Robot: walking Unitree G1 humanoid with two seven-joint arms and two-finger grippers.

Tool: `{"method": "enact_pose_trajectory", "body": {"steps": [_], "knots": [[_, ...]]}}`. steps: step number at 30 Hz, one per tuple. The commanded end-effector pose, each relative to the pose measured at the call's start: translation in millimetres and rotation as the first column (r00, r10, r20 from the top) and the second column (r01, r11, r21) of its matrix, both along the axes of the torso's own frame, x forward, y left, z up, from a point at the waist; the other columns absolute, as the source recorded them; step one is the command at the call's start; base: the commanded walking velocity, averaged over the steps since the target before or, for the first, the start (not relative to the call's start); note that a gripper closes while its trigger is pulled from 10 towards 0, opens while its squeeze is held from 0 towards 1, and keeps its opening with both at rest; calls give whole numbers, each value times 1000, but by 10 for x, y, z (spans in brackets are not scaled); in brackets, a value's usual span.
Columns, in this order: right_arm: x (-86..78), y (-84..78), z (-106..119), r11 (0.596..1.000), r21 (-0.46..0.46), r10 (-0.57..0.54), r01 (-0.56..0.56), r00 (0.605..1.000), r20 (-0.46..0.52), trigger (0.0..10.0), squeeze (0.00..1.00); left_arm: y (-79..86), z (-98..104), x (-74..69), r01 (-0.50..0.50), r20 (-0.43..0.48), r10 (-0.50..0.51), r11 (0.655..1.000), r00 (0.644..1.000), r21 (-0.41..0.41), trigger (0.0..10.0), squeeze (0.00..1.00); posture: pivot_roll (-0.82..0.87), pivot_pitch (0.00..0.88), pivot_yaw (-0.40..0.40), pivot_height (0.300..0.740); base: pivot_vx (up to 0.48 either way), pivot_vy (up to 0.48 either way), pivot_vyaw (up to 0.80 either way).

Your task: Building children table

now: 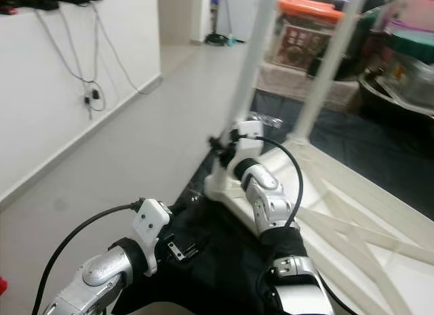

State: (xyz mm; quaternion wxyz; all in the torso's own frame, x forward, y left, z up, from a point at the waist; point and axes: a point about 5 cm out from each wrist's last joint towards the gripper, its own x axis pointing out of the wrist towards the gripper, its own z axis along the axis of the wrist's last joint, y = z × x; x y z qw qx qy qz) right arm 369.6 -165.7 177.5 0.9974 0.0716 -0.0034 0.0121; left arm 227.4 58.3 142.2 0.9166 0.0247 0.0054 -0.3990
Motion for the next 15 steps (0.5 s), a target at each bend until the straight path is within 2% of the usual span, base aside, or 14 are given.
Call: {"method": "enact_pose_trajectory", "body": {"steps": [1,2,4,5,6,9,10,11,12,13,15], "knots": [[-152,-387,-36,918,35,-395,395,918,-18,0,0,-8,-14,0,5,2,-5,1000,1000,12,10000,0,197,0,-106,740,0,0,0],[-152,-387,-36,918,35,-395,395,918,-18,0,0,-8,-14,0,5,2,-5,1000,1000,12,10000,0,197,0,-106,740,0,0,0],[-268,-434,-111,836,64,-542,545,838,-62,0,0,-13,-10,0,7,3,-7,1000,1000,12,10000,0,198,0,-105,740,0,0,0],[-268,-434,-111,836,64,-542,545,838,-62,0,0,-13,-10,0,7,3,-7,1000,1000,12,10000,0,198,0,-105,740,0,0,0],[-322,-358,-154,795,101,-590,598,802,-93,0,0,-15,-7,3,7,3,-7,1000,1000,11,10000,0,197,0,-106,740,0,0,0],[-311,-268,-161,801,116,-579,587,809,-103,0,0,-15,-5,3,8,4,-8,1000,1000,11,10000,0,197,0,-106,740,0,0,0],[-291,-187,-163,814,131,-556,566,824,-107,10000,0,-15,-4,4,8,4,-8,1000,1000,11,10000,0,197,0,-106,740,0,0,0],[-257,-110,-152,839,125,-522,530,848,-93,10000,0,-15,-1,6,8,4,-8,1000,1000,11,10000,0,198,0,-107,740,0,0,0],[-257,-110,-152,839,125,-522,530,848,-93,10000,0,-15,-1,6,8,4,-8,1000,1000,11,10000,0,198,0,-107,740,0,0,0],[-222,-38,-148,868,133,-472,478,878,-77,10000,1000,-15,1,7,9,5,-9,1000,1000,12,10000,0,198,0,-107,740,0,0,0],[-193,36,-123,893,127,-429,431,902,-47,10000,1000,-16,4,8,10,6,-10,1000,1000,12,10000,0,199,0,-107,740,0,0,0]]}}
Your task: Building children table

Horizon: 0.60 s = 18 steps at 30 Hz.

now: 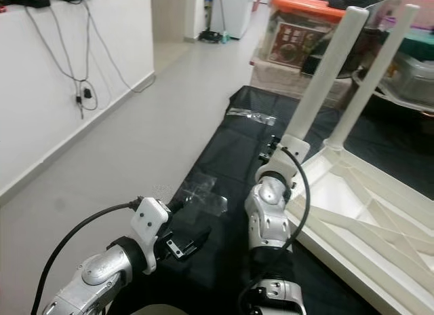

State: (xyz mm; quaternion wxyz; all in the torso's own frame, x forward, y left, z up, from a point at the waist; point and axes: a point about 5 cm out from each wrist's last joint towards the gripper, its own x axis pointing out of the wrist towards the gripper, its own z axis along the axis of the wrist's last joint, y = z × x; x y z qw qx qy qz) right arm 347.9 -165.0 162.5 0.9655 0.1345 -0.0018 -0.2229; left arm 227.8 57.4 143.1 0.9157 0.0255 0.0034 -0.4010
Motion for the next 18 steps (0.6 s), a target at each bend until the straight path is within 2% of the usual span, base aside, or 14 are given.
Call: {"method": "enact_pose_trajectory", "body": {"steps": [1,2,4,5,7,8,9,12,13,14,15,16,17,18], "knots": [[24,29,27,1000,-2,25,-25,999,22,10000,1000,-8,-5,5,6,2,-6,1000,1000,12,10000,0,199,0,-107,740,0,0,0],[47,51,53,997,-14,75,-74,996,51,10000,98,-9,-4,4,6,3,-6,1000,1000,13,10000,0,199,0,-107,740,0,0,0],[56,63,73,995,-25,102,-101,992,68,10000,98,-10,-3,4,7,3,-7,1000,1000,13,10000,0,199,0,-107,740,0,0,0],[88,119,117,974,-29,227,-225,967,118,10000,0,-11,-4,2,8,4,-8,1000,1000,13,10000,0,199,0,-107,740,0,0,0],[100,195,184,900,-80,437,-429,883,171,10000,0,-14,-1,3,10,4,-10,1000,1000,13,10000,0,196,0,-104,740,0,0,0],[100,195,184,900,-80,437,-429,883,171,10000,0,-14,-1,3,10,4,-10,1000,1000,13,10000,0,196,0,-104,740,0,0,0],[96,212,198,877,-95,480,-471,859,178,10000,0,-15,0,4,10,4,-10,1000,1000,14,10000,0,196,0,-104,740,0,0,0],[17,257,158,656,-172,754,-735,648,109,10000,0,-18,3,6,13,7,-13,1000,1000,15,10000,0,195,0,-104,740,0,0,0],[-5,263,144,602,-180,798,-778,596,92,10000,0,-19,3,7,13,8,-14,1000,1000,15,10000,0,195,0,-104,740,0,0,0],[-5,263,144,602,-180,798,-778,596,92,10000,0,-19,3,7,13,8,-14,1000,1000,15,10000,0,195,0,-104,740,0,0,0],[-43,259,136,525,-193,850,-829,523,65,10000,0,-19,3,8,14,8,-14,1000,1000,15,10000,0,195,0,-104,740,0,0,0],[-43,259,136,525,-193,850,-829,523,65,10000,0,-19,3,8,14,8,-14,1000,1000,15,10000,0,195,0,-104,740,0,0,0],[-70,255,131,473,-198,880,-859,473,48,10000,0,-19,3,8,14,8,-15,1000,1000,16,10000,0,195,0,-104,740,0,0,0],[-70,255,131,473,-198,880,-859,473,48,10000,0,-19,3,8,14,8,-15,1000,1000,16,10000,0,195,0,-104,740,0,0,0]]}}
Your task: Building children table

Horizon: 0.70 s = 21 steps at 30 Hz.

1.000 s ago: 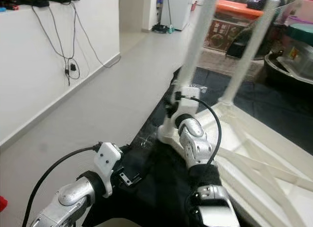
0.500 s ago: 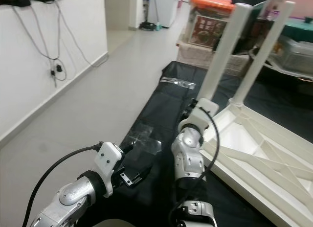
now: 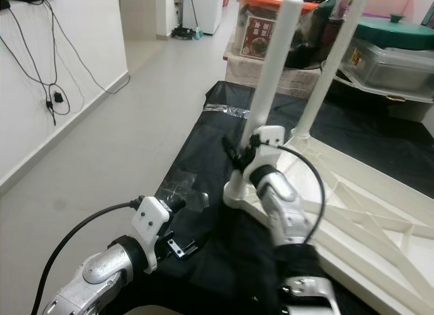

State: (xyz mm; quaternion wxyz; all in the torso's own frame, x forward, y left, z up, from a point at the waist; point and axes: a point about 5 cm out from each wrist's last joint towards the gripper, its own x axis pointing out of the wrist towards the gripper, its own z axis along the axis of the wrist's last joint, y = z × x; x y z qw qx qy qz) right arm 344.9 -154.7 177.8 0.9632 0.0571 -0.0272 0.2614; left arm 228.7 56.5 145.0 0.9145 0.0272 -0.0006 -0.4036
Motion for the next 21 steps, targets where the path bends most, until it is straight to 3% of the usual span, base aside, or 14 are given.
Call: {"method": "enact_pose_trajectory", "body": {"steps": [1,4,6,8,10,11,12,14,15,16,17,18,20,21], "knots": [[-97,168,-16,975,-26,221,-221,975,-15,10000,0,-10,-16,-3,9,0,-9,1000,1000,16,10000,0,195,0,-104,740,0,0,0],[-159,195,-4,939,-48,340,-340,940,-21,10000,0,-10,-16,-3,10,0,-10,1000,1000,16,10000,0,195,0,-104,740,0,0,0],[-253,241,38,846,-52,530,-531,847,-31,10000,0,-11,-16,-4,10,0,-10,1000,1000,17,10000,0,195,0,-104,740,0,0,0],[-253,241,38,846,-52,530,-531,847,-31,10000,0,-11,-16,-4,10,0,-10,1000,1000,17,10000,0,195,0,-104,740,0,0,0],[-301,284,75,766,-49,640,-641,767,-35,10000,0,-12,-13,-5,11,0,-11,1000,1000,17,10000,0,204,0,-107,740,0,0,0],[-313,293,82,743,-51,666,-667,745,-39,0,0,-13,-11,-5,11,0,-11,1000,1000,17,10000,0,204,0,-107,740,0,0,0],[-302,309,75,741,-68,668,-669,743,-41,0,0,-14,-10,-7,11,0,-11,1000,1000,17,10000,0,204,0,-107,740,0,0,0],[-251,315,68,771,-94,630,-630,776,-36,0,0,-16,-9,-9,11,1,-11,1000,1000,17,10000,0,206,0,-110,740,0,0,0],[-184,318,62,812,-107,574,-574,818,-34,0,0,-16,-8,-10,12,1,-12,1000,1000,18,10000,0,206,0,-110,740,0,0,0],[-184,318,62,812,-107,574,-574,818,-34,0,0,-16,-8,-10,12,1,-12,1000,1000,18,10000,0,206,0,-110,740,0,0,0],[-104,314,63,858,-128,499,-497,866,-21,0,0,-15,-8,-11,11,0,-11,1000,1000,18,10000,0,205,0,-109,740,0,0,0],[-104,314,63,858,-128,499,-497,866,-21,0,0,-15,-8,-11,11,0,-11,1000,1000,18,10000,0,205,0,-109,740,0,0,0],[104,218,89,966,-108,237,-236,972,-10,0,0,-11,-7,-12,11,0,-11,1000,1000,18,10000,0,203,0,-107,740,0,0,0],[104,218,89,966,-108,237,-236,972,-10,0,0,-11,-7,-12,11,0,-11,1000,1000,18,10000,0,203,0,-107,740,0,0,0]]}}
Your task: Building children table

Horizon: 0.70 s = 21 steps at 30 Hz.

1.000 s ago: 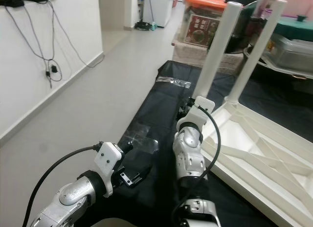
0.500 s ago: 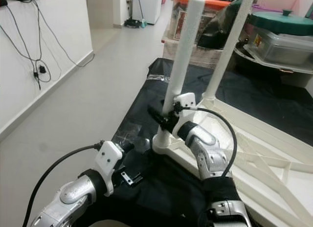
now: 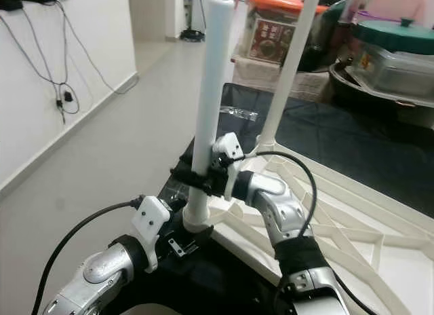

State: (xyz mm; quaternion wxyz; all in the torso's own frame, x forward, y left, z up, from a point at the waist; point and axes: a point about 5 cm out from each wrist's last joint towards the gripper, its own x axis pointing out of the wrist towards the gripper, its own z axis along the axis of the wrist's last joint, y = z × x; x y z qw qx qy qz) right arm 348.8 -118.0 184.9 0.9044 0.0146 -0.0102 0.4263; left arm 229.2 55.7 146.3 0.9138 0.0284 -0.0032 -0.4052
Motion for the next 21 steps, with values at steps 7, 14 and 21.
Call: {"method": "enact_pose_trajectory", "body": {"steps": [7,14,21], "knots": [[307,-685,-37,622,15,-776,783,619,-123,0,0,2,-22,-19,7,-6,-7,1000,1000,18,10000,0,201,0,-105,740,0,0,0],[65,-902,-133,145,69,-957,987,158,-243,0,0,2,-25,-19,7,-6,-7,1000,1000,20,10000,0,201,0,-105,740,0,0,0],[86,-535,-133,208,125,-932,970,235,-275,10000,973,4,-27,-19,6,-5,-6,1000,1000,21,10000,0,201,0,-105,740,0,0,0]]}}
